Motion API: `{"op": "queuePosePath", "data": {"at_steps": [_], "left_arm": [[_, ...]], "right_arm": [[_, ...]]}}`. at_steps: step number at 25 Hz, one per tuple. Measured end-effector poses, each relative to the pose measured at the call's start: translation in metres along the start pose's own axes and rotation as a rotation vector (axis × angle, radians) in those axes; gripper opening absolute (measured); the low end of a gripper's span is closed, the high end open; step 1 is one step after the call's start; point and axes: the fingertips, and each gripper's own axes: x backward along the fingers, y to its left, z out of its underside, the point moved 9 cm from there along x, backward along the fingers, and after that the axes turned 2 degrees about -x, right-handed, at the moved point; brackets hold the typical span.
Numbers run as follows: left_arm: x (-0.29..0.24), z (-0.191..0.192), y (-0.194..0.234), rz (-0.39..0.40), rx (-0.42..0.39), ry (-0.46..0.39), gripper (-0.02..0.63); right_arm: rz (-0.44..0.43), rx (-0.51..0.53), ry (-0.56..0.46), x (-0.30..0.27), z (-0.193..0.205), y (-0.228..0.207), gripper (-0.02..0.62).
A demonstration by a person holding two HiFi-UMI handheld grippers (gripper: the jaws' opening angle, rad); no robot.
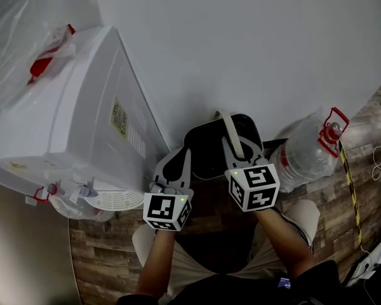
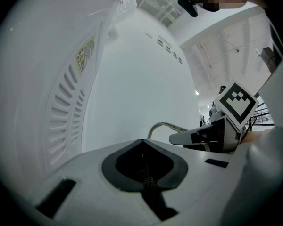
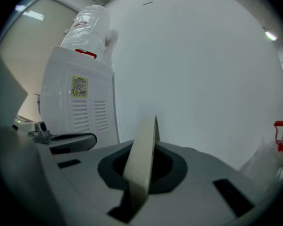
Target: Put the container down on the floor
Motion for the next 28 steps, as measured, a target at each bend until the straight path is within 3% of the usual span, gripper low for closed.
{"op": "queuePosePath", "data": {"at_steps": [19,28], "left_arm": [[0.013,0.017,0.002,0.004,0.024,0.039,0.017],[0.012,0.061,-0.004,0.013,0.077,0.157,0.017]], "right_arm": [[0.036,-0.053,0.15,-0.014,0.06,0.005,0.032],[0.056,-0.064,0.201,-0.02,0.092,-0.001,0.032]]}}
